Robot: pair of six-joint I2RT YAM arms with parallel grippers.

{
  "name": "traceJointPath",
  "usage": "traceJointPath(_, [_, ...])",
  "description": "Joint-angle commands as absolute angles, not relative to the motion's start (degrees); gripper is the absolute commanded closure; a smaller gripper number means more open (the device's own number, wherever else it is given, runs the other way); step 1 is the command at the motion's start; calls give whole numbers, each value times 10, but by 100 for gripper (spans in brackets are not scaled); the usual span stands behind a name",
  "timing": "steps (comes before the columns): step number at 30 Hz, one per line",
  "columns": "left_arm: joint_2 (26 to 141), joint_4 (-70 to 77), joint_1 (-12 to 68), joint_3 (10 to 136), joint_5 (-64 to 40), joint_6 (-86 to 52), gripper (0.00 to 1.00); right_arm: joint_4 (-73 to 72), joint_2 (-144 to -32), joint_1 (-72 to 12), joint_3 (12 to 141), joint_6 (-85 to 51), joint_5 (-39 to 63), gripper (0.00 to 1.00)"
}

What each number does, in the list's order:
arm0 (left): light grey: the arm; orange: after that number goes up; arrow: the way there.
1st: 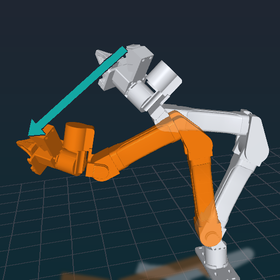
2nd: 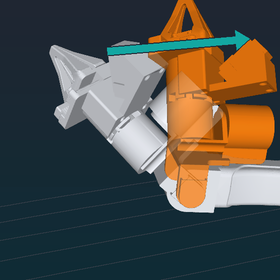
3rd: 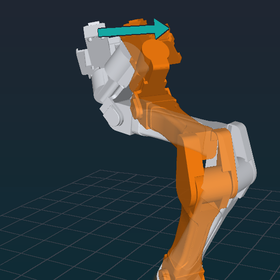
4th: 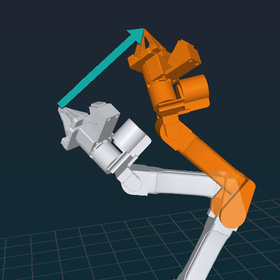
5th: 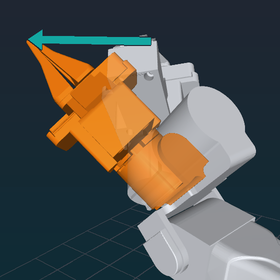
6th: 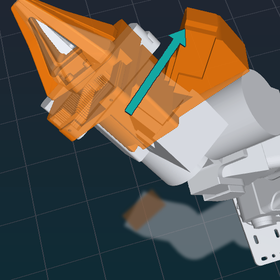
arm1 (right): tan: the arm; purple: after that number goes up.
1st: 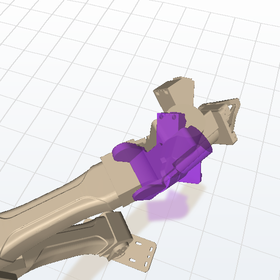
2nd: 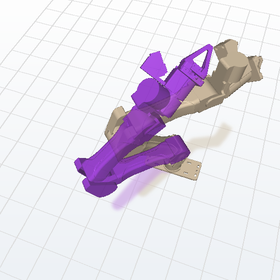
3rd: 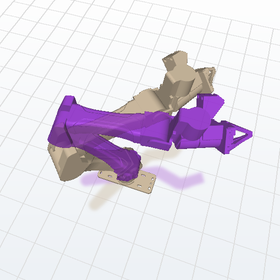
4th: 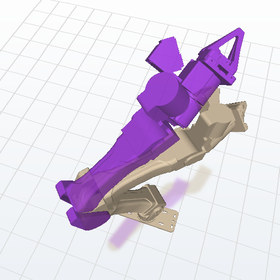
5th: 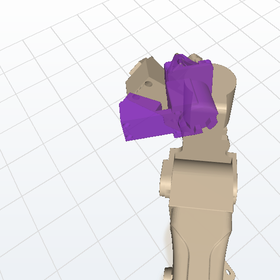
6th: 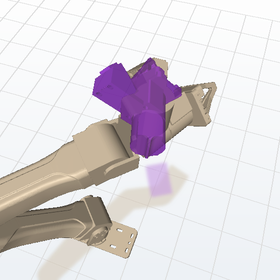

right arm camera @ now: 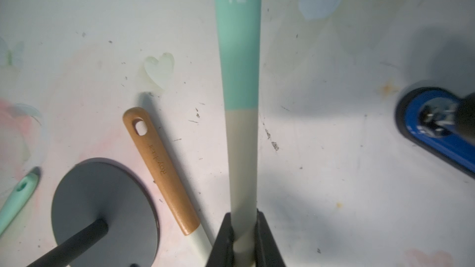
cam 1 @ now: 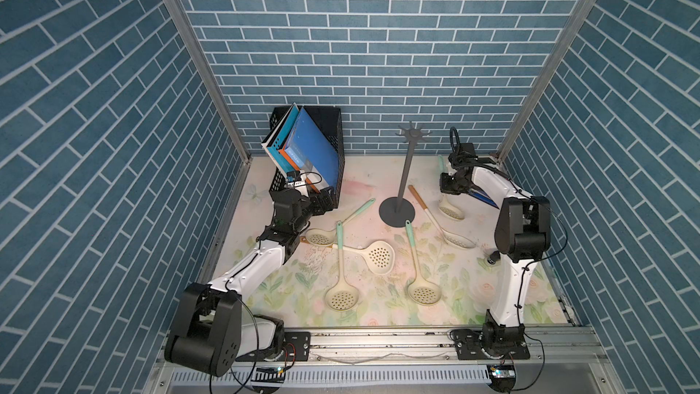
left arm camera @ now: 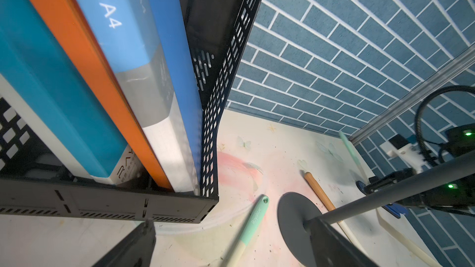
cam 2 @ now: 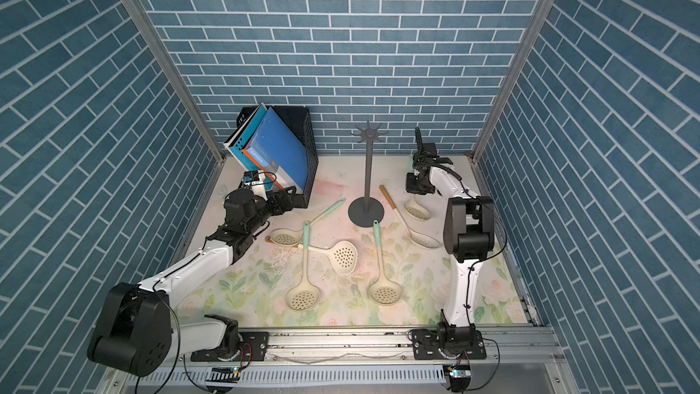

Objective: Hang the skimmer on the kitchen utensil rack
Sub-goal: Pick up the skimmer from the center of the board.

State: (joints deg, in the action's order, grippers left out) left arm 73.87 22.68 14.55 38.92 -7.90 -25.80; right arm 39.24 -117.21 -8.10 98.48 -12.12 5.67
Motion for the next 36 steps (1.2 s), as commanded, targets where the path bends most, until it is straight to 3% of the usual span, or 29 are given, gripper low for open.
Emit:
traceJointPath(1, [751, 239, 149, 398, -88, -270, 0, 383, -1110, -78, 967, -110, 30, 100])
traceJointPath(19, [774, 221, 151, 427, -85, -295, 0, 275, -735, -107, 708, -118, 32, 100])
traceJointPath(36, [785, 236, 163, 411, -93, -311, 0, 315, -627, -224, 709, -129, 27, 100])
